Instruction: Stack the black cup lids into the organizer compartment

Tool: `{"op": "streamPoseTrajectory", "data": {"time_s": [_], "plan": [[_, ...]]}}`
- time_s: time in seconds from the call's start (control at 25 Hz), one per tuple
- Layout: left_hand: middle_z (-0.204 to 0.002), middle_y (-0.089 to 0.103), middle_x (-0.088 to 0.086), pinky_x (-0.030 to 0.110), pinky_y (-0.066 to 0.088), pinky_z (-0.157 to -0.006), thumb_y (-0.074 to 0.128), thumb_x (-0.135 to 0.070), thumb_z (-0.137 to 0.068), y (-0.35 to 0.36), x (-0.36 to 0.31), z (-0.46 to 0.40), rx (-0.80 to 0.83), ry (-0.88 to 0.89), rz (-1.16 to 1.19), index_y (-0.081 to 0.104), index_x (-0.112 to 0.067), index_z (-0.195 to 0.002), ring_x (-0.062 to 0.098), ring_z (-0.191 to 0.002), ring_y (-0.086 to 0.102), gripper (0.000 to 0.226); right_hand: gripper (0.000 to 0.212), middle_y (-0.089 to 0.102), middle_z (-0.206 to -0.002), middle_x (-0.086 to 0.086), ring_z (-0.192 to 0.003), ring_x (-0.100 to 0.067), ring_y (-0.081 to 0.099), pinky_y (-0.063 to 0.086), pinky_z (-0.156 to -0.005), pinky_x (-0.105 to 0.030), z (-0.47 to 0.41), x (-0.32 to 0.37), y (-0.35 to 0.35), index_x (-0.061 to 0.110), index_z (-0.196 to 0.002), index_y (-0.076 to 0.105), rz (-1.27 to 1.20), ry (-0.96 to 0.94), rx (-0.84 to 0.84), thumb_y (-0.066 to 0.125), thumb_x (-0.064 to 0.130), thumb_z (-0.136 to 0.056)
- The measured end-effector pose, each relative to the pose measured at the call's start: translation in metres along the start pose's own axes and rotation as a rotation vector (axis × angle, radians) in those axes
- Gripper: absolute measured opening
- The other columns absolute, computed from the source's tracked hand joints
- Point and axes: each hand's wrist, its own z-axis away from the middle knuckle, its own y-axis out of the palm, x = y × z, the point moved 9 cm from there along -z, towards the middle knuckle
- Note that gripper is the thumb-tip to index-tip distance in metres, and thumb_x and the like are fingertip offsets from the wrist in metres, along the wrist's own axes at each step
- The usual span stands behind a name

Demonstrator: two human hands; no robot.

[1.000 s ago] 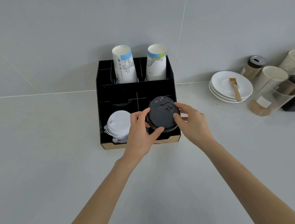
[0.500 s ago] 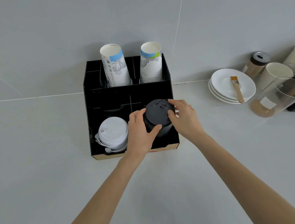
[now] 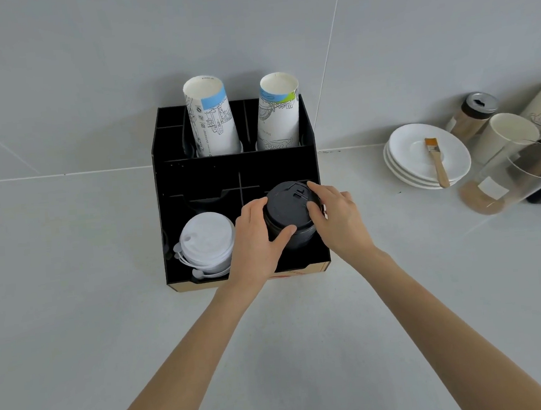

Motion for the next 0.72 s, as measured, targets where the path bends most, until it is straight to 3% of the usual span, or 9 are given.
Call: {"op": "streamPoseTrajectory", "data": {"time_s": [0.24, 0.56, 0.72], "plan": [[-0.133, 0.042, 0.011, 0.038, 0.043, -0.099, 0.067, -0.024, -0.076, 0.0, -0.004, 0.005, -0.006, 0.041, -0.06, 0.037, -0.01, -0.127, 0.026, -0.117, 0.045, 0.061, 0.035, 0.057, -0.129, -0.007, -0.114, -0.028, 0.046, 0.045, -0.096, -0.04, 0.016, -0.004, -0.005, 0.012, -0.127, 0.047, -0.096, -0.028, -0.18, 0.044, 0.015, -0.092], [-0.137, 0.037, 0.011, 0.041, 0.046, -0.096, 0.065, -0.025, -0.079, -0.004, -0.007, 0.002, 0.104, 0.027, -0.105, 0.032, -0.011, -0.13, 0.027, -0.118, 0.049, 0.063, 0.038, 0.05, -0.136, -0.008, -0.121, -0.03, 0.04, 0.038, -0.099, -0.039, 0.012, 0.004, -0.01, 0.011, -0.13, 0.042, 0.025, -0.033, -0.08, 0.043, 0.017, -0.092], [-0.148, 0.025, 0.011, 0.041, 0.037, -0.106, 0.054, -0.031, -0.085, -0.022, -0.014, 0.0, 0.12, 0.046, -0.186, 0.019, -0.009, -0.138, 0.027, -0.132, 0.035, 0.067, 0.049, 0.036, -0.147, -0.005, -0.132, -0.03, 0.029, 0.027, -0.109, -0.044, 0.01, 0.019, -0.014, 0.015, -0.136, 0.033, 0.19, -0.048, 0.011, 0.047, 0.024, -0.09]]}}
